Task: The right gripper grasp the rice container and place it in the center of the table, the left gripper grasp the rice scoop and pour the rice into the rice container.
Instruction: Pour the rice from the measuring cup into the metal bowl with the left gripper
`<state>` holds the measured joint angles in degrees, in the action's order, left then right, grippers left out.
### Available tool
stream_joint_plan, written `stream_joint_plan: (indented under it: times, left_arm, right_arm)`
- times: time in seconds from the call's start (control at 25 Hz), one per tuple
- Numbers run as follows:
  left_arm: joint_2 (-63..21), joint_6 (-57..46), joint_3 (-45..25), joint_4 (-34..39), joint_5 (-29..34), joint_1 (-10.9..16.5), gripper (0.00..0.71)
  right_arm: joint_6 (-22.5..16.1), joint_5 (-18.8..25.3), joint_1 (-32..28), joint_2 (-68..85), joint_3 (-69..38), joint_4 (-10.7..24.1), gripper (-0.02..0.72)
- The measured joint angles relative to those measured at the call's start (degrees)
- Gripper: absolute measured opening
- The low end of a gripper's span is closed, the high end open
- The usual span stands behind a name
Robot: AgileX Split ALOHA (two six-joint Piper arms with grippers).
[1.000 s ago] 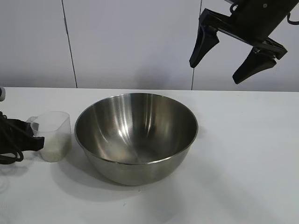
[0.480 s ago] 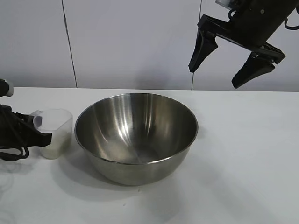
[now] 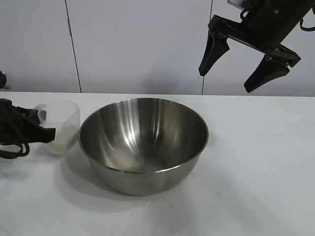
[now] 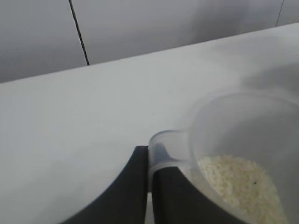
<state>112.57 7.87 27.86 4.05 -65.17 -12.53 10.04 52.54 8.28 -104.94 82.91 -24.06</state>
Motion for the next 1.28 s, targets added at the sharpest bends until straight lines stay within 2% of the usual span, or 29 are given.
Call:
stream_joint_plan:
  times: [0.2, 0.36, 0.52, 0.64, 0.76, 0.96, 1.2, 1.28]
  left_arm:
    - [-6.62, 3.82, 0.24, 2.15, 1.41, 0.00, 0.009]
    - [-12.81, 8.78, 3.03, 2.70, 11.80, -0.98, 0.009]
    - [-17.16, 17.46, 8.68, 2.76, 26.11, -5.46, 0.009]
    - [-17.56, 26.77, 13.95, 0.97, 36.39, -10.41, 0.009]
    - [-17.51, 35.93, 17.62, -2.46, 42.36, -14.22, 0.009]
    - [-17.51, 53.29, 19.36, -5.32, 44.40, -17.60, 0.009]
    - [-17.46, 67.82, 19.36, -5.54, 44.58, -19.64, 0.009]
    - [-17.46, 72.08, 19.36, -3.57, 44.58, -19.77, 0.009]
  right_arm:
    - [0.00, 0.00, 0.00, 0.00, 0.00, -0.07, 0.694]
    - [0.00, 0.00, 0.00, 0.00, 0.00, -0.07, 0.694]
    - [0.00, 0.00, 0.00, 0.00, 0.00, -0.07, 0.694]
    - [0.00, 0.00, 0.00, 0.00, 0.00, -0.07, 0.694]
    - [0.00, 0.00, 0.00, 0.00, 0.00, -0.07, 0.694]
    - [0.06, 0.00, 0.00, 0.00, 0.00, -0.07, 0.694]
    - [0.28, 0.00, 0.00, 0.00, 0.00, -0.07, 0.694]
    - [0.47, 0.00, 0.00, 0.00, 0.00, -0.07, 0.694]
